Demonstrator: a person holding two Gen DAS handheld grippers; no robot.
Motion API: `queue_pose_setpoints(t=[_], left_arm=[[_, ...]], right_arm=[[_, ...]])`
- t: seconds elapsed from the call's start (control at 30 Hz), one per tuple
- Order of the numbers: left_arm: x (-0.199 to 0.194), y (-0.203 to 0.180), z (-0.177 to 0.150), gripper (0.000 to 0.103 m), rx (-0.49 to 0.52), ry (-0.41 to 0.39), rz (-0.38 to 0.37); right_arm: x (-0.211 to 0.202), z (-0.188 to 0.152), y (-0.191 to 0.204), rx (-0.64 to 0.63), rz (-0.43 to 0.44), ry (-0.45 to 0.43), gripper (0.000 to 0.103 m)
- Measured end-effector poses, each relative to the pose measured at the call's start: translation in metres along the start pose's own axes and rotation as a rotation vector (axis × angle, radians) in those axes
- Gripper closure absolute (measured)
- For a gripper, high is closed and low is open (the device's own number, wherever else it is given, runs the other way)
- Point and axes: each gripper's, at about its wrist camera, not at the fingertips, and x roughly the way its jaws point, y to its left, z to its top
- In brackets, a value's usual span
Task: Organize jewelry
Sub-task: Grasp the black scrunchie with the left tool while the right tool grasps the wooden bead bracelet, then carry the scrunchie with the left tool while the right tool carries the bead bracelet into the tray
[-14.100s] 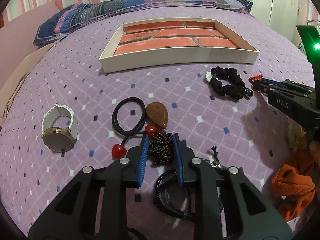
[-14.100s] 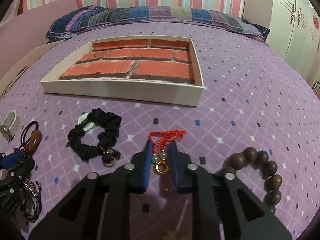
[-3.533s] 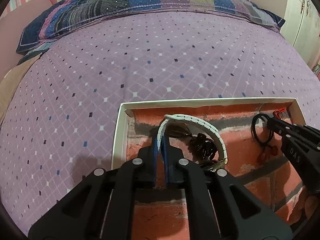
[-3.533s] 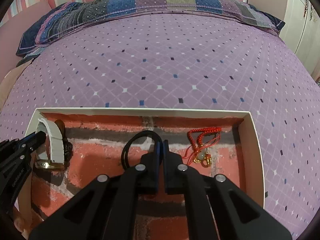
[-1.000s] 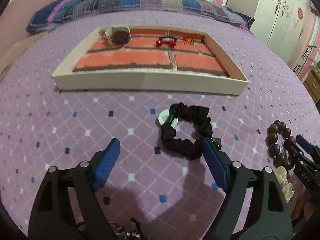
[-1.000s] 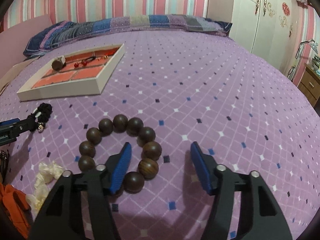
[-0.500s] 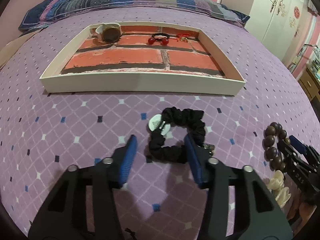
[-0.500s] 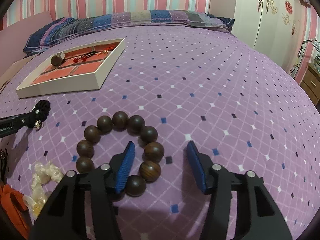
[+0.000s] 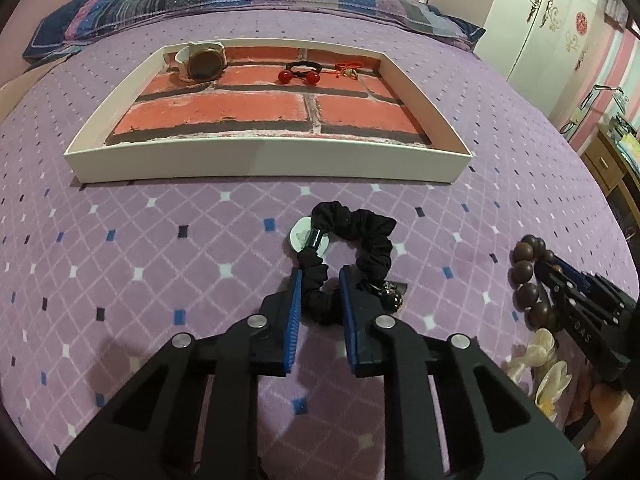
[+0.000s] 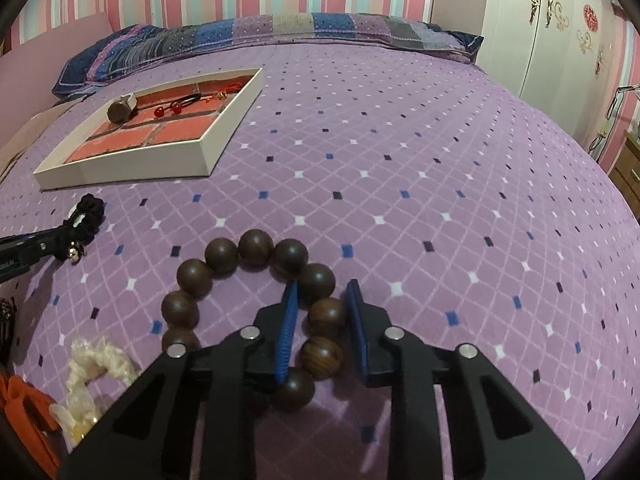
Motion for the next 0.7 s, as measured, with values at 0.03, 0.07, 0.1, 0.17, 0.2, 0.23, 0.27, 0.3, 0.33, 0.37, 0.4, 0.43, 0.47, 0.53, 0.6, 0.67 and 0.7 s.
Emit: queue_pose_setpoints(t=[0.03, 0.07, 0.1, 0.17, 0.2, 0.23, 0.27, 0.3, 0.33, 0.37, 0.4, 0.43, 0.47, 0.53, 0.6, 0.67, 0.7], left_arm=[[-0.001, -0.001, -0.001, 0.088, 0.005, -0.003, 0.001], [-0.002, -0.001, -0.002, 0.088, 0.009, -0.004, 0.002], [-0.002, -0.001, -0.002, 0.089, 0.011, -0.004, 0.001], [-0.002, 0.000, -0.001, 0.090, 0.004, -0.003, -0.005], [-0.002, 0.001, -0.001, 0.091, 0.001, -0.004, -0.007], [-0.003, 0.000, -0.001, 0.091, 0.001, -0.006, -0.006], [-0.004, 0.000, -0.001, 0.091, 0.005, -0.007, -0.005], [-0.006, 0.000, -0.001, 0.091, 0.010, -0.011, -0.005], [-0.007, -0.001, -0.001, 0.091, 0.013, -0.015, -0.006], [-0.009, -0.001, -0.001, 0.092, 0.016, -0.020, -0.007], [-0.011, -0.001, 0.000, 0.092, 0.020, -0.026, -0.008], [-0.013, -0.001, 0.001, 0.092, 0.021, -0.030, -0.006], [-0.016, 0.000, 0.003, 0.092, 0.022, -0.038, -0.005], [-0.023, 0.002, 0.006, 0.093, 0.017, -0.052, -0.004], [-0.032, 0.004, 0.010, 0.093, 0.011, -0.073, -0.002], [-0.042, 0.006, 0.013, 0.093, 0.012, -0.094, 0.000], [-0.047, 0.007, 0.014, 0.094, 0.015, -0.106, 0.006]], right_arm=[[-0.001, -0.001, 0.001, -0.003, -0.004, -0.006, 0.078], [-0.002, -0.001, 0.001, -0.004, -0.006, -0.013, 0.078], [-0.003, -0.002, 0.001, -0.005, -0.007, -0.017, 0.079], [-0.007, -0.002, 0.001, -0.006, -0.012, -0.031, 0.081], [-0.008, -0.002, 0.001, -0.007, -0.014, -0.039, 0.081], [-0.011, -0.003, 0.002, -0.008, -0.014, -0.052, 0.082], [-0.013, -0.003, 0.001, -0.008, -0.012, -0.059, 0.083], [-0.014, -0.003, 0.001, -0.008, -0.010, -0.065, 0.083], [-0.016, -0.003, 0.002, -0.010, -0.006, -0.074, 0.083], [-0.018, -0.003, 0.002, -0.012, -0.005, -0.080, 0.083], [-0.020, -0.003, 0.003, -0.015, -0.006, -0.088, 0.083], [-0.023, -0.003, 0.003, -0.017, -0.010, -0.097, 0.083], [-0.025, -0.002, 0.004, -0.018, -0.011, -0.105, 0.083], [-0.029, 0.000, 0.006, -0.018, -0.009, -0.119, 0.083], [-0.034, 0.003, 0.008, -0.017, -0.006, -0.133, 0.083], [-0.040, 0.006, 0.012, -0.019, -0.005, -0.153, 0.083], [-0.044, 0.009, 0.014, -0.020, -0.004, -0.165, 0.083]])
